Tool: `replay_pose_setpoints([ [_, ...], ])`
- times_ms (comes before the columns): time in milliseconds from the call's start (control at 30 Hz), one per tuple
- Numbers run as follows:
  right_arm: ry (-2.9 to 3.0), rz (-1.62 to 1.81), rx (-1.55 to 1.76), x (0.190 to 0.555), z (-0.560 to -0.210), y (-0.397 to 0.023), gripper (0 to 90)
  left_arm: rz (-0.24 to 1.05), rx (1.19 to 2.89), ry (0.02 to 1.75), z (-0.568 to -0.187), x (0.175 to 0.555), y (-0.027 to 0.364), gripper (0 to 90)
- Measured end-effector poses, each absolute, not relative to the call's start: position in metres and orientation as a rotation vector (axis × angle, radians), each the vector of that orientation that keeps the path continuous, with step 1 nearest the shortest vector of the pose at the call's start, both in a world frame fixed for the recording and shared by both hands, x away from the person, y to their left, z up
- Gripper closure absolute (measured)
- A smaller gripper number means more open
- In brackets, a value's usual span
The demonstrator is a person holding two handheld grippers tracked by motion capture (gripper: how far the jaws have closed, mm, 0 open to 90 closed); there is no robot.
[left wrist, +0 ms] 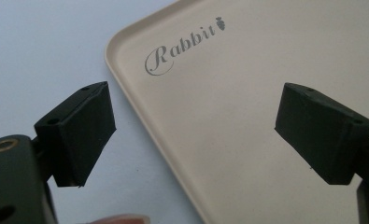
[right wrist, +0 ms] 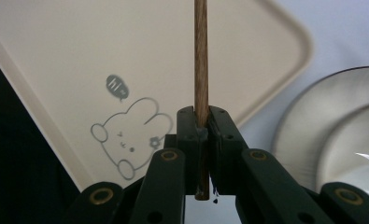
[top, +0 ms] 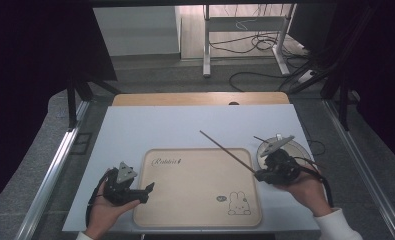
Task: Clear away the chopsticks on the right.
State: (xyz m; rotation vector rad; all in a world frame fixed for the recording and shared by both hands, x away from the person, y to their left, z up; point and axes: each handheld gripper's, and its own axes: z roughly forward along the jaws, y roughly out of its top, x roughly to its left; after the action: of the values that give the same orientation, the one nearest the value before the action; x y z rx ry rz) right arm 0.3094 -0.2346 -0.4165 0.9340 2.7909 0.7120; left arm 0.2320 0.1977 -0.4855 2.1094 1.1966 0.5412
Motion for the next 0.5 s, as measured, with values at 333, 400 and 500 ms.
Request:
replay_pose_setpoints([
  [333, 2.895, 0.464, 0.901, 0.306, -0.473, -0.198, 83.1, 0.543, 2.112, 1.196, -0.486, 0.232, 0.198, 12.1],
  [400, 2.897, 0.435, 0.883, 0.304, -0.477, -0.194, 83.0, 0.542, 2.111, 1.199, -0.487, 0.232, 0.198, 12.1],
  [500, 2.903, 0.402, 0.826, 0.302, -0.482, -0.19, 82.9, 0.54, 2.116, 1.199, -0.487, 0.232, 0.197, 12.2],
])
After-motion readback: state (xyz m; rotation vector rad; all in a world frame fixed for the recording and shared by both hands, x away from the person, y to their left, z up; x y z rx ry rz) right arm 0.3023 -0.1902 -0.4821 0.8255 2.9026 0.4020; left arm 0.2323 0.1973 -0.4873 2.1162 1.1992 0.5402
